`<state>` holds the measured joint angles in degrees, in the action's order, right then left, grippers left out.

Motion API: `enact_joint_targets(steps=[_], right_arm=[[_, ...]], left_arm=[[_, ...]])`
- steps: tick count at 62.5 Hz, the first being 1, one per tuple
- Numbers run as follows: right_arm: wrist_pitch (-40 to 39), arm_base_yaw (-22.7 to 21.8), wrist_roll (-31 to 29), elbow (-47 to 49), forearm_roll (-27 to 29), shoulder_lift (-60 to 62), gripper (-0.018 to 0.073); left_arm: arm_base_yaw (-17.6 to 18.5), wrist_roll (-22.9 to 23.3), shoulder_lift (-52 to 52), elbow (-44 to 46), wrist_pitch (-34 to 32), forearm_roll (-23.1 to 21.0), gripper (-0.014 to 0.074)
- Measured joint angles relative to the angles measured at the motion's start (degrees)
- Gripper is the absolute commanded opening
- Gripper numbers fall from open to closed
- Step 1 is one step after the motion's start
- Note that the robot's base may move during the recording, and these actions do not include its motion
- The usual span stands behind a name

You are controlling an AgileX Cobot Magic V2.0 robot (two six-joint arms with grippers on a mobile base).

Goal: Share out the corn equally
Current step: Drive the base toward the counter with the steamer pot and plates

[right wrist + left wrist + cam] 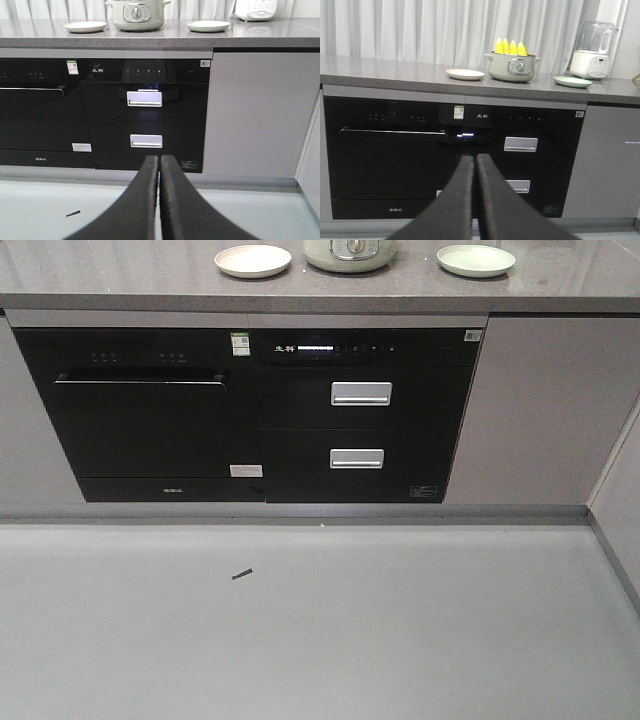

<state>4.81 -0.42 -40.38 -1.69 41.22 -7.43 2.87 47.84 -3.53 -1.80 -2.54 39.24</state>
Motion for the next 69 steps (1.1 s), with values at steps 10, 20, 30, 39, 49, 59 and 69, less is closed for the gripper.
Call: enact_joint_targets(steps=[10, 20, 30, 39, 49, 59, 69], right_arm=[[0.0, 0.0, 0.0, 0.0, 0.0, 0.0, -0.0006], [0.0, 0.0, 0.0, 0.0, 0.0, 0.0, -0.0006], [0.0, 0.0, 0.0, 0.0, 0.0, 0.0, -0.0006], [0.0, 0.0, 0.0, 0.0, 0.0, 0.0, -0.0006], [0.0, 0.0, 0.0, 0.0, 0.0, 0.0, -0.0006], [0.0, 0.0, 0.0, 0.0, 0.0, 0.0, -0.0006], [0.0, 0.0, 0.0, 0.0, 0.0, 0.0, -0.0006]], left_arm=[[0.0, 0.0, 0.0, 0.0, 0.0, 0.0, -0.0006], [0.0, 0.0, 0.0, 0.0, 0.0, 0.0, -0.0006], [0.0, 0.0, 0.0, 0.0, 0.0, 0.0, -0.0006], [0.0, 0.0, 0.0, 0.0, 0.0, 0.0, -0.0006], [0.0, 0.0, 0.0, 0.0, 0.0, 0.0, -0.0006], [0.0, 0.0, 0.0, 0.0, 0.0, 0.0, -0.0006], [0.0, 0.0, 0.0, 0.0, 0.0, 0.0, -0.0006]])
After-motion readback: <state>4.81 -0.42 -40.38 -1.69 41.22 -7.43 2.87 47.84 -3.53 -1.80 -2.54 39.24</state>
